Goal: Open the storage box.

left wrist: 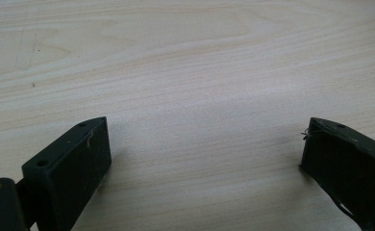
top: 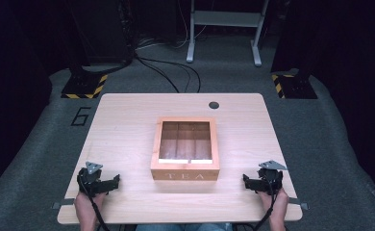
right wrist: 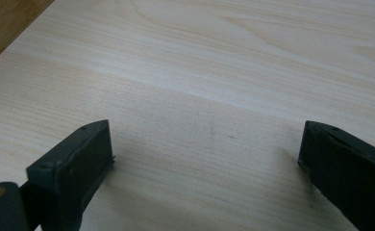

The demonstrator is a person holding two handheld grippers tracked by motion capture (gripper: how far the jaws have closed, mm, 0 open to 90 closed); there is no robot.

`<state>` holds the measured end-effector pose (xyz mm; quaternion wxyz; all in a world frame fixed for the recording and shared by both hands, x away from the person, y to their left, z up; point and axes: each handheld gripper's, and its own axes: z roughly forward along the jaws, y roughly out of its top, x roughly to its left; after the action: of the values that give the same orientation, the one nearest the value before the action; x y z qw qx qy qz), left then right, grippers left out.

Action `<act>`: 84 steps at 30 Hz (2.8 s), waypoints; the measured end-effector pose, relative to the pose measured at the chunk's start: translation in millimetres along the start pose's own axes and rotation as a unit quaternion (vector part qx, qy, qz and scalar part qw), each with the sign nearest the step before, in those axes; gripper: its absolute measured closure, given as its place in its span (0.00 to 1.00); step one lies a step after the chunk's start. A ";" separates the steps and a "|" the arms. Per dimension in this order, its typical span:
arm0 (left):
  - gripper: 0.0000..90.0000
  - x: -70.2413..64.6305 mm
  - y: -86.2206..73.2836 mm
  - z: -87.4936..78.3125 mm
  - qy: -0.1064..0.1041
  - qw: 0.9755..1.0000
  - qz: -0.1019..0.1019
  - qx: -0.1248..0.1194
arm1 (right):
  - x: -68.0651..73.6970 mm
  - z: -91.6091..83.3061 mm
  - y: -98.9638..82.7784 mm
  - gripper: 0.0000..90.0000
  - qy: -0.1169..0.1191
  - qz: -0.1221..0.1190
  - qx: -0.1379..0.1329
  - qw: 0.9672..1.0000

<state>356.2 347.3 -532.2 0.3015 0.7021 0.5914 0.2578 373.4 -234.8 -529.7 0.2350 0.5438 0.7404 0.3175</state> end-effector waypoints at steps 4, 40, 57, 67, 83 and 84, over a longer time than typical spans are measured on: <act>0.03 0.1 0.0 0.1 0.000 1.000 0.001 0.000 | 0.0 0.0 0.0 0.05 0.000 0.000 0.000 1.000; 0.04 0.1 0.0 -0.1 0.000 1.000 0.000 0.000 | 76.9 -28.8 44.3 0.03 0.101 -0.069 -0.036 0.992; 0.04 0.2 0.0 0.0 -0.001 1.000 0.000 0.000 | 111.9 -26.8 55.7 0.39 0.127 -0.118 -0.065 0.983; 0.04 0.2 0.0 0.0 -0.001 1.000 0.000 0.000 | 117.1 -26.1 52.6 0.49 0.119 -0.138 -0.062 0.981; 0.04 0.2 0.0 -0.1 -0.001 1.000 0.000 0.000 | 111.0 -25.8 47.7 0.57 0.140 -0.112 -0.075 0.981; 0.04 0.2 0.1 0.0 -0.001 1.000 0.000 0.000 | 111.1 -26.8 47.6 0.59 0.139 -0.108 -0.077 0.981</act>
<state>356.3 347.4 -532.1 0.3020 0.7021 0.5914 0.2572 352.9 -124.6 -477.0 0.2037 0.3915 0.7936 0.4188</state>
